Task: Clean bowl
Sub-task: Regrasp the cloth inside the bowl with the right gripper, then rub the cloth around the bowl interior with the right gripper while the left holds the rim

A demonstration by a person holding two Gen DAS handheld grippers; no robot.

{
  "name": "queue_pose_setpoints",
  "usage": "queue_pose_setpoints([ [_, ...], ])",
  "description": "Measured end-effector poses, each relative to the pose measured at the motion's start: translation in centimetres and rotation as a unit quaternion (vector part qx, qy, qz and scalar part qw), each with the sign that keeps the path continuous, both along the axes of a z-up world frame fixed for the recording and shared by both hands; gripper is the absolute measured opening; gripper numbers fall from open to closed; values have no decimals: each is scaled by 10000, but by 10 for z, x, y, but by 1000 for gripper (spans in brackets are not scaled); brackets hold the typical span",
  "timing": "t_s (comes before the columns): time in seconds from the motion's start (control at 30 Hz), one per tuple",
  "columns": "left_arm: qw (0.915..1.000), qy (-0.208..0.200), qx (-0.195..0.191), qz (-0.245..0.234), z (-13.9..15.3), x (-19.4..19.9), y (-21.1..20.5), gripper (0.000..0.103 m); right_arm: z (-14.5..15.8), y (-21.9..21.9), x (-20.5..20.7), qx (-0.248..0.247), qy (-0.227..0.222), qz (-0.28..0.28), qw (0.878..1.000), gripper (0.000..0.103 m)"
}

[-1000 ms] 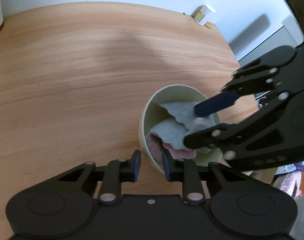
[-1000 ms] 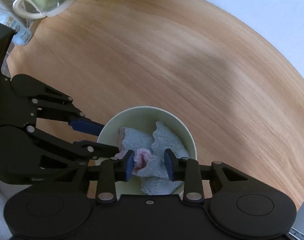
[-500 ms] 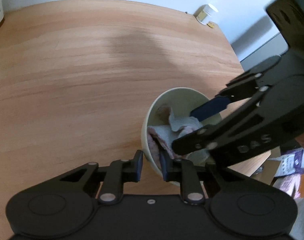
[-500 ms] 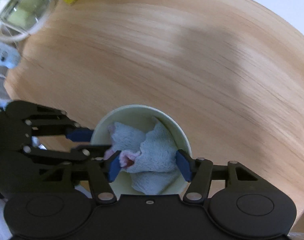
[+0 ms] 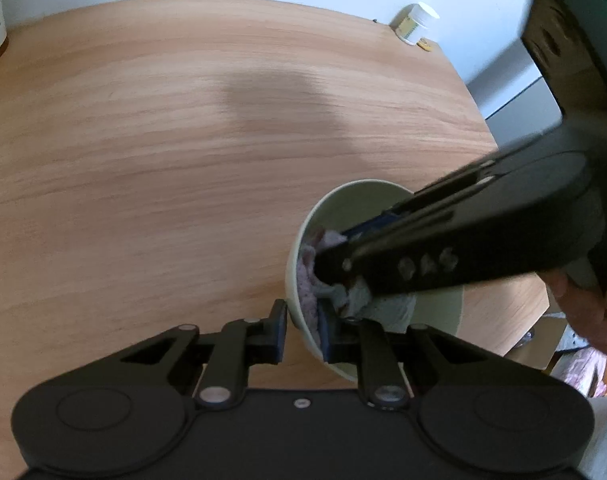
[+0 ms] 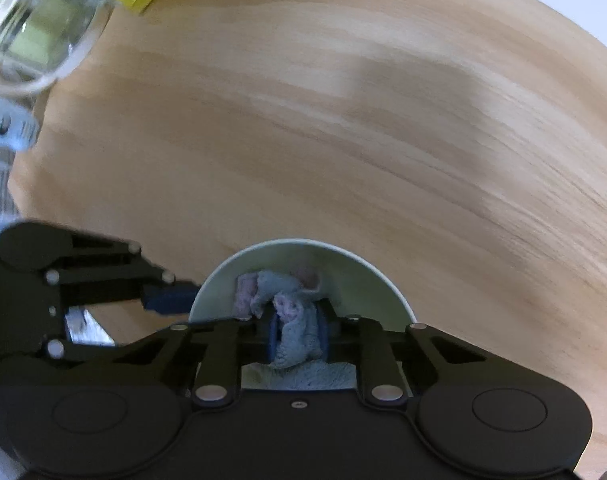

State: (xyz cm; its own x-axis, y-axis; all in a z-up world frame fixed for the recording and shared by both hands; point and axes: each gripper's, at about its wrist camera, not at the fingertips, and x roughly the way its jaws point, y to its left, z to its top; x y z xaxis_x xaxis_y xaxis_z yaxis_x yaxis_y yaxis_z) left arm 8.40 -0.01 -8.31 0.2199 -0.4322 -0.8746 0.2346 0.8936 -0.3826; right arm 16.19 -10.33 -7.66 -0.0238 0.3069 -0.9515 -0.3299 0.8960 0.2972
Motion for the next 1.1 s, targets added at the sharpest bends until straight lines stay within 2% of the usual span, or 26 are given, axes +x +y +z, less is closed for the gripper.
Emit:
queue_pose_setpoints([
  [0.2,10000,71,33,17,-1,-1,1,17,11,-32,-5,494,-401,-1082,9921,13],
  [0.3,9999,146,27,42,-2,-1,2,17,26,-40,-9,736,-590,-1243,9878,13],
  [0.37,9998,176,-3,86,-3,-1,3,17,41,-40,-13,827,-779,-1108,9873,13],
  [0.47,9998,191,-6,115,-2,-1,3,18,49,-44,-15,854,-950,-876,9879,30],
  [0.53,9997,205,-6,130,-3,-2,3,18,63,-44,-23,655,-1186,-429,9898,48],
  [0.6,9996,223,-28,150,-3,-2,3,18,73,-47,-31,565,-1317,18,9897,56],
  [0.7,9994,278,-76,181,-3,-1,5,18,80,-47,-46,291,-1442,892,9851,57],
  [0.8,9992,327,-121,205,-3,0,9,18,77,-34,-61,-29,-1629,1805,9700,57],
  [0.9,9994,312,-94,150,-2,-1,8,18,63,-14,-68,-332,-1695,2448,9541,57],
  [1.0,9994,291,-104,126,-2,-2,8,19,48,-3,-68,-569,-1801,2855,9396,57],
  [1.1,9994,291,-141,120,-3,-2,9,19,35,3,-60,-626,-1734,2958,9373,57],
])
